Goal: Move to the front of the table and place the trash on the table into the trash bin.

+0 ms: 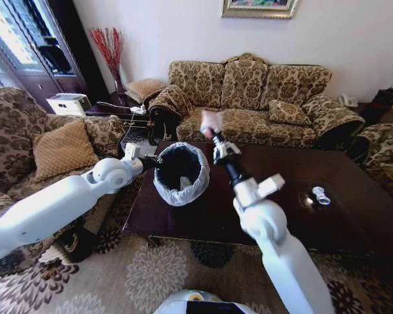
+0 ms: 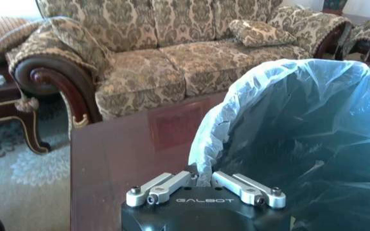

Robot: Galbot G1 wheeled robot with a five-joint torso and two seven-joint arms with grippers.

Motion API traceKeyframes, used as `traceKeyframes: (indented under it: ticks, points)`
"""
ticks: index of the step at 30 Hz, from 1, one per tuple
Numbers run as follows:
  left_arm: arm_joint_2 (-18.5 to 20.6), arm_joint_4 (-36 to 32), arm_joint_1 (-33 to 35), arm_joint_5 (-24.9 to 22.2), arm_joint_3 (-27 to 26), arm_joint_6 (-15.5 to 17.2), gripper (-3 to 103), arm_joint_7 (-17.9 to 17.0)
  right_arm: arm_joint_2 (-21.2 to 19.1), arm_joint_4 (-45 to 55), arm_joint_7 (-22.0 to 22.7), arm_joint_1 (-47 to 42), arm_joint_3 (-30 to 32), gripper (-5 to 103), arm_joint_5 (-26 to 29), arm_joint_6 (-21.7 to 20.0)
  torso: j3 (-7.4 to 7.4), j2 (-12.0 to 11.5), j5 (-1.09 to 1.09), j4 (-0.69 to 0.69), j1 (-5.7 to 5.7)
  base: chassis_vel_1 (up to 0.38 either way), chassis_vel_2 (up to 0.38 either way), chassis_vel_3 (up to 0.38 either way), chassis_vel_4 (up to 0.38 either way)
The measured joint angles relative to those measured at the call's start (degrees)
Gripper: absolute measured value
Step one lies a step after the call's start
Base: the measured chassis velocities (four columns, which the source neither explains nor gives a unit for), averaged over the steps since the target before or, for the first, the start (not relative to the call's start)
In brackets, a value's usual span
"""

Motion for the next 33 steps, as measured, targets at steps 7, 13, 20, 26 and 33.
traceKeyframes:
  ticks: [7,13,20,26,33]
  points:
    - [0.59,-1.03,-0.74,-1.38,0.24,0.47,0,-0.65,0.22,-2.83,0.02,-1.5,-1.35,0,-9.7,0.27,0.01,-0.01,-0.02,0.01,0.01,0.0,0.0,0.0,0.0]
    - [-0.49,-2.29,0.85,-1.22,-0.31,0.44,0,-1.96,1.09,-4.93,0.02,-0.64,-4.98,-3,-13.05,-2.41,0.01,-0.01,-0.02,0.01,0.01,0.0,0.0,0.0,0.0]
    - [-0.68,-2.8,0.98,-1.19,-0.47,0.42,0,-2.21,0.87,-5.99,0.01,-0.24,-7.24,22,-13.79,-2.55,0.01,-0.01,-0.02,0.01,0.01,0.0,0.0,0.0,0.0]
    - [-0.51,-2.74,1.49,-1.07,-0.81,0.3,0,-2.18,1.06,-6.54,0.02,-0.21,-7.37,44,-13.84,-1.61,0.01,-0.01,-0.03,0.01,0.01,0.0,0.0,0.0,0.0]
    - [-0.26,-2.59,2.8,-0.92,-2.29,0.2,0,-2.02,4.62,-3.25,0.02,-3.74,-3.16,71,-5.37,5.41,0.01,-0.01,-0.03,0.01,0.02,0.0,0.0,0.0,0.0]
